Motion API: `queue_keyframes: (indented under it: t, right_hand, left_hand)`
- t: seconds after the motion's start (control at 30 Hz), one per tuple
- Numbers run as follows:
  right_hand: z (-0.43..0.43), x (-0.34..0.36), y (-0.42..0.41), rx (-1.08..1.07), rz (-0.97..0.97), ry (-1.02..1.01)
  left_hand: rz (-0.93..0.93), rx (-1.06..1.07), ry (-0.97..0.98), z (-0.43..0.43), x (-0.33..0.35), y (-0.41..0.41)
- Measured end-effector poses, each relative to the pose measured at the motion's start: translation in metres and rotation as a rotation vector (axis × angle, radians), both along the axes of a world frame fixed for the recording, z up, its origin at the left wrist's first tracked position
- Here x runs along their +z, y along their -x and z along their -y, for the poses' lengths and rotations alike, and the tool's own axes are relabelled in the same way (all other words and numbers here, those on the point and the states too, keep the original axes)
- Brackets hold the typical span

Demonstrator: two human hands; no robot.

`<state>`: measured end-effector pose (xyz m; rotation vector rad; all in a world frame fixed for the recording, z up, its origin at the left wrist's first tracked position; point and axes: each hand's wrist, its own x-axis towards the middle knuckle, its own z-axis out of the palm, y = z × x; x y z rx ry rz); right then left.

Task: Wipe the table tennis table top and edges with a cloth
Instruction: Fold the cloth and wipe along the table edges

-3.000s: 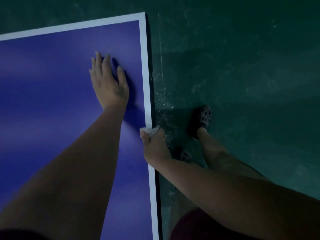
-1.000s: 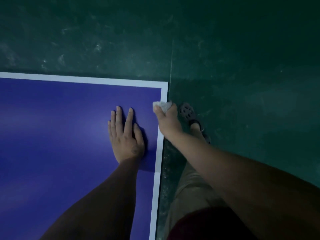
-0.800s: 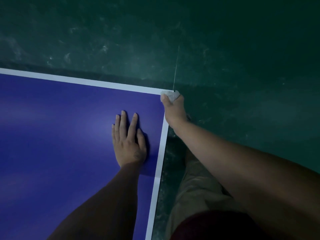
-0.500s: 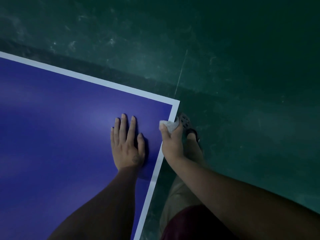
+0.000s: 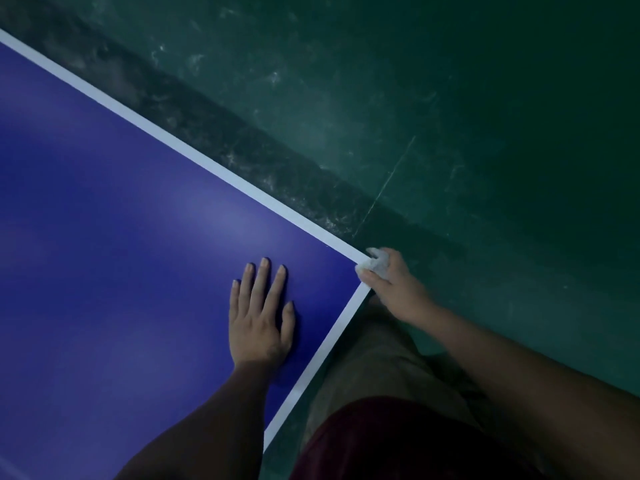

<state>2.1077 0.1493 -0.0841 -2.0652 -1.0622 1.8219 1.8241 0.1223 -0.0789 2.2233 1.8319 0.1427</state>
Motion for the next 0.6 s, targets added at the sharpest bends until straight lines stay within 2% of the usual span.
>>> queue_keyframes:
  t: [0.13, 0.23, 0.37, 0.6]
  right_hand:
    - [-0.037, 0.019, -0.023, 0.481, 0.058, 0.065]
    - [-0.056, 0.025, -0.019, 0.655, 0.115, 0.064]
    - [-0.079, 0.024, 0.006, 0.690, 0.146, 0.038]
    - [-0.136, 0.011, 0.069, 0.585, 0.079, -0.006]
  left_hand:
    - [-0.059, 0.100, 0.002, 0.000, -0.003, -0.001]
    - [-0.107, 0.287, 0.045, 0.003, -0.005, -0.010]
    - [-0.138, 0.372, 0.073, 0.000, -0.008, -0.016]
    - [-0.144, 0.681, 0.062, -0.026, -0.014, -0.048]
